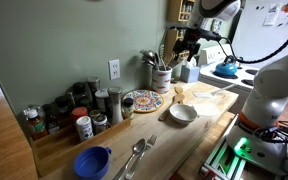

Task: Pick up the wooden spoons one by one from the table and put them in the utensil holder

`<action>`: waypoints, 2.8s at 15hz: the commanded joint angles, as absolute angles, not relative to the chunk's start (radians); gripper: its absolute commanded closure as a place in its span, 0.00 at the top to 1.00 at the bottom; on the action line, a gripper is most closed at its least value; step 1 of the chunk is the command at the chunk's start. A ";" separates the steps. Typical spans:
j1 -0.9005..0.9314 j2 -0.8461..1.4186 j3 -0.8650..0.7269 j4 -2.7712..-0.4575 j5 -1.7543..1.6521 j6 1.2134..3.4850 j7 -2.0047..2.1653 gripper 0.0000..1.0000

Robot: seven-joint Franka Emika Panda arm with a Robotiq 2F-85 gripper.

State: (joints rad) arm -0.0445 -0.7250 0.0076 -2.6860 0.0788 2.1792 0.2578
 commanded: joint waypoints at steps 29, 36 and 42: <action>-0.118 -0.210 0.134 -2.751 0.060 2.497 0.921 1.00; -0.087 -0.074 0.075 -2.751 0.122 2.658 0.880 1.00; -0.050 -0.021 0.039 -2.749 0.289 2.656 0.806 0.68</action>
State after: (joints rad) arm -0.0804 -0.0466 0.0666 -2.7500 0.2007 2.6425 0.8597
